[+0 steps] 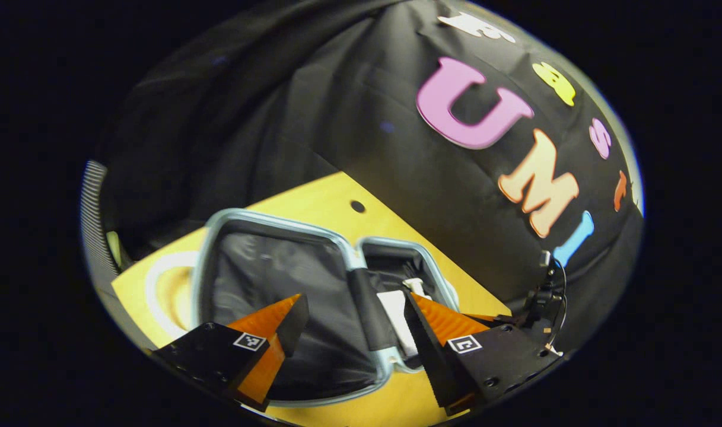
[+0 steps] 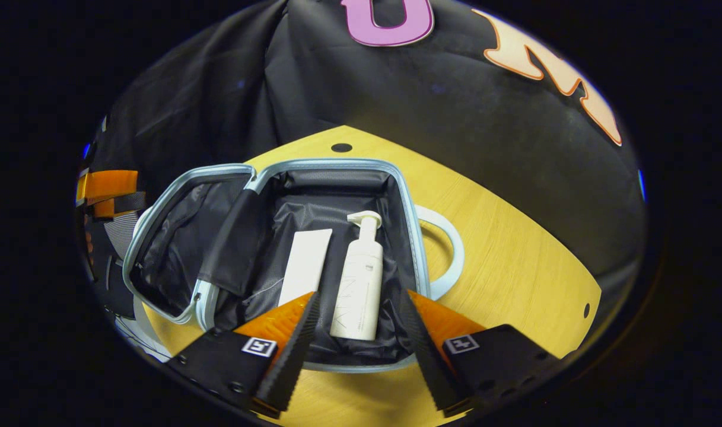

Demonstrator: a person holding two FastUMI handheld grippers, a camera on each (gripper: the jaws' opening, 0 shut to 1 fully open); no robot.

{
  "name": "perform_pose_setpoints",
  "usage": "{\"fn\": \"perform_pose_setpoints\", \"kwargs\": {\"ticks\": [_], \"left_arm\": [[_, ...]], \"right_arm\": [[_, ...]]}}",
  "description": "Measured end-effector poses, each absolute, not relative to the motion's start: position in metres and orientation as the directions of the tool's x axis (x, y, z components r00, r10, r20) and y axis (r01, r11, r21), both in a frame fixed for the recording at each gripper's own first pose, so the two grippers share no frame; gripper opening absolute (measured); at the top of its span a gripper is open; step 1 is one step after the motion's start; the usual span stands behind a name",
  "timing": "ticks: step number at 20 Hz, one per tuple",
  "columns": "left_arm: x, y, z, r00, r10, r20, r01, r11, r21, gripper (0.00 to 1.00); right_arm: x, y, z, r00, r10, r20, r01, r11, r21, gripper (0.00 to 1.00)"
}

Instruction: First open the suitcase, pack the skin care products into it, and then close the suitcase.

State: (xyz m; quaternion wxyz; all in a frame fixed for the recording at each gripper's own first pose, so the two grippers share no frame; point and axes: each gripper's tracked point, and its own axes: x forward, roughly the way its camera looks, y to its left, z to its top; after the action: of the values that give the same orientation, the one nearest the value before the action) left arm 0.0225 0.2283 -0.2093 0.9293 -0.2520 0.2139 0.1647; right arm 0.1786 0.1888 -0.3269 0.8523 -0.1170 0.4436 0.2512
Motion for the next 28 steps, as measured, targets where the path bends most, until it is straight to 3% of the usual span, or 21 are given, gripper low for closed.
{"fn": "perform_pose_setpoints", "kwargs": {"ticks": [2, 4, 5, 6, 10, 19, 21, 26, 28], "left_arm": [[-0.013, 0.261, -0.216, 0.829, 0.263, -0.494, -0.479, 0.79, -0.383, 0.9], [-0.051, 0.281, -0.229, 0.79, 0.309, -0.53, -0.545, 0.751, -0.374, 0.95], [-0.067, 0.29, -0.233, 0.777, 0.332, -0.535, -0.571, 0.731, -0.375, 0.9], [-0.079, 0.3, -0.238, 0.764, 0.354, -0.539, -0.594, 0.711, -0.376, 0.95], [-0.1, 0.33, -0.245, 0.755, 0.413, -0.51, -0.634, 0.659, -0.405, 0.95], [-0.076, 0.359, -0.279, 0.838, 0.344, -0.424, -0.545, 0.473, -0.692, 0.96], [-0.065, 0.358, -0.279, 0.87, 0.314, -0.38, -0.487, 0.428, -0.761, 0.63], [-0.059, 0.354, -0.29, 0.864, 0.3, -0.405, -0.499, 0.401, -0.768, 0.07], [-0.061, 0.353, -0.284, 0.853, 0.304, -0.424, -0.52, 0.437, -0.733, 0.04]], "right_arm": [[0.175, 0.195, -0.308, 0.536, 0.384, -0.751, -0.514, 0.855, 0.071, 0.99], [0.17, 0.196, -0.287, 0.602, 0.424, -0.677, -0.498, 0.862, 0.098, 0.99], [0.17, 0.194, -0.274, 0.641, 0.437, -0.631, -0.492, 0.865, 0.1, 0.99], [0.168, 0.19, -0.26, 0.677, 0.446, -0.586, -0.488, 0.867, 0.096, 1.0], [0.15, 0.168, -0.214, 0.774, 0.436, -0.459, -0.447, 0.89, 0.092, 0.99], [0.083, 0.11, -0.16, 0.855, 0.343, -0.389, -0.375, 0.927, -0.009, 0.99], [0.075, 0.106, -0.158, 0.859, 0.327, -0.395, -0.351, 0.936, 0.012, 0.99], [0.07, 0.09, -0.148, 0.882, 0.278, -0.38, -0.295, 0.955, 0.014, 0.99], [0.069, 0.079, -0.148, 0.889, 0.258, -0.378, -0.274, 0.962, 0.012, 0.99]]}}
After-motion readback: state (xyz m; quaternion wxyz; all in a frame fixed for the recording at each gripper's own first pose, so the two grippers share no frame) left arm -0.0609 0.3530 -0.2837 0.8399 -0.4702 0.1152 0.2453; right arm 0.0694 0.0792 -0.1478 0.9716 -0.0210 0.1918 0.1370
